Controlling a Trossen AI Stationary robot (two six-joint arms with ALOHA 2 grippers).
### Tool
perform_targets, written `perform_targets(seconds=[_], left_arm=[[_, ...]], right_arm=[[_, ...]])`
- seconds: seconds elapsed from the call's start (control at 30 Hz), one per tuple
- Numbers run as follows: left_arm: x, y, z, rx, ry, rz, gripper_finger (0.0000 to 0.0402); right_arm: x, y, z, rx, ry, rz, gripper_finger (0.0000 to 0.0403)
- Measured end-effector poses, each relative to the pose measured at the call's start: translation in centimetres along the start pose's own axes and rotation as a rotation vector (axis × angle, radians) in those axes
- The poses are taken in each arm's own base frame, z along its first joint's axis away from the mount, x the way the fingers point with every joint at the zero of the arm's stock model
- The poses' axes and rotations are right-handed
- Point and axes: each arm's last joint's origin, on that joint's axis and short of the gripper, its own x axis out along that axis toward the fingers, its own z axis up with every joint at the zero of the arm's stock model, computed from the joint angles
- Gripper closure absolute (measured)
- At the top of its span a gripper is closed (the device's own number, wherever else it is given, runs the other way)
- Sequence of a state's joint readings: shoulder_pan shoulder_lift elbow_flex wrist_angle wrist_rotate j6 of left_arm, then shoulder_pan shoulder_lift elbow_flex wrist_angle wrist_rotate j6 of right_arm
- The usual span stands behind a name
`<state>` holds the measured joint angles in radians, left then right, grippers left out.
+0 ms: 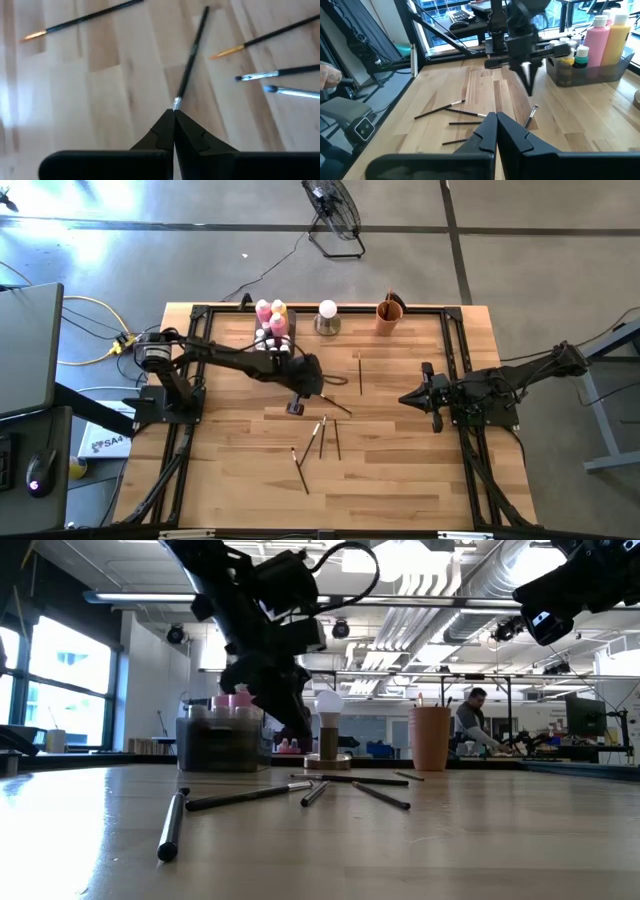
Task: Pick & Place Paint Supplies
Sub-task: Put the silver paintbrush into the orange cup
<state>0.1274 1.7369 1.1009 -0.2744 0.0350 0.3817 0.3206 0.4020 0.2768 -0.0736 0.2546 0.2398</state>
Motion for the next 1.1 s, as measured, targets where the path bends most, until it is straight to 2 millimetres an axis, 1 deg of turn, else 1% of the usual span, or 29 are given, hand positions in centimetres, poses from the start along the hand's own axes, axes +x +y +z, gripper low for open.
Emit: perform_targets(seconds=[0.1, 0.27, 0.9, 1.1], left_arm=[[0.0, -1.1, -0.2, 0.020, 0.030, -0.016, 0.0401], [-0.2, -1.5, 0.4, 0.035, 0.003, -0.017, 0.0401], [-0.2, -1.3, 0.6, 0.049, 0.004, 0.000, 0.0398], [-0.2, -1.2, 0.5, 0.046, 0.017, 0.034, 0.0398]], right_arm=[[0.0, 0.0, 0.0, -0.002, 0.001, -0.001, 0.0401], [0.1, 0.0, -0.1, -0.010, 0.008, -0.004, 0.0401], [0.1, 0.0, 0.0, -0.001, -0.001, -0.004, 0.0401], [0.1, 0.0, 0.0, -0.001, 0.000, 0.002, 0.0401]])
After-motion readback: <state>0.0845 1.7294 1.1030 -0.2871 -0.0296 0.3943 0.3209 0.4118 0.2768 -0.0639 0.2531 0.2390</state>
